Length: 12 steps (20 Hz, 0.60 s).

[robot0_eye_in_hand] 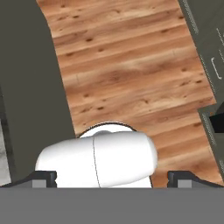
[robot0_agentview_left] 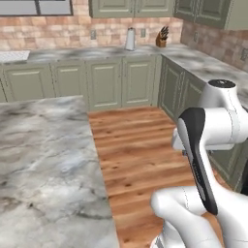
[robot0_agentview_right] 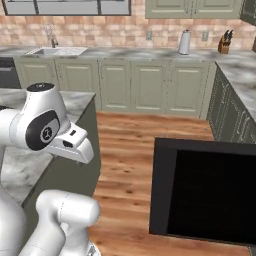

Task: Place the sponge inside the microwave to prepare for sanitizing.

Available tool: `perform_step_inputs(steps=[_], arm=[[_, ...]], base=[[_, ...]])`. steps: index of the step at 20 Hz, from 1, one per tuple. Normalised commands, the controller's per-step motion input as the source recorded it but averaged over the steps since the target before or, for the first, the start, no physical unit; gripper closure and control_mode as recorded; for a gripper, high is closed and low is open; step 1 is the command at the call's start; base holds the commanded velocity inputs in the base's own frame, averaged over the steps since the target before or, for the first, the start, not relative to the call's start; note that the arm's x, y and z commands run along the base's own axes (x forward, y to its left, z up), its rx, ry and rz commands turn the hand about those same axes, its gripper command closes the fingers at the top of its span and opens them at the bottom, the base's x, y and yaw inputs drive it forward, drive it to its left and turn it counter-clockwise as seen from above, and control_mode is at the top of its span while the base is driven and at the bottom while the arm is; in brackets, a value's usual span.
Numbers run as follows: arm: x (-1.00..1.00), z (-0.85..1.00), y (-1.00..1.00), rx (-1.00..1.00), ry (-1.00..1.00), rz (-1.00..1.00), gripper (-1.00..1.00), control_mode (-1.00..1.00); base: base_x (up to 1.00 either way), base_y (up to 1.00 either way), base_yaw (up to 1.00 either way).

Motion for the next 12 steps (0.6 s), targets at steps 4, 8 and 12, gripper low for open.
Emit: perform_step_inputs(steps=[4, 8, 12], arm=[[0.00, 0.00, 0.00, 0.00, 0.00, 0.00, -1.00, 1.00], [0.00, 0.00, 0.00, 0.00, 0.00, 0.00, -1.00, 1.00], [0.00, 0.00, 0.00, 0.00, 0.00, 0.00, -1.00, 1.00]], base=[[0.91, 0.36, 0.00], [1.00, 0.51, 0.00], [1.00, 0.49, -0.09]])
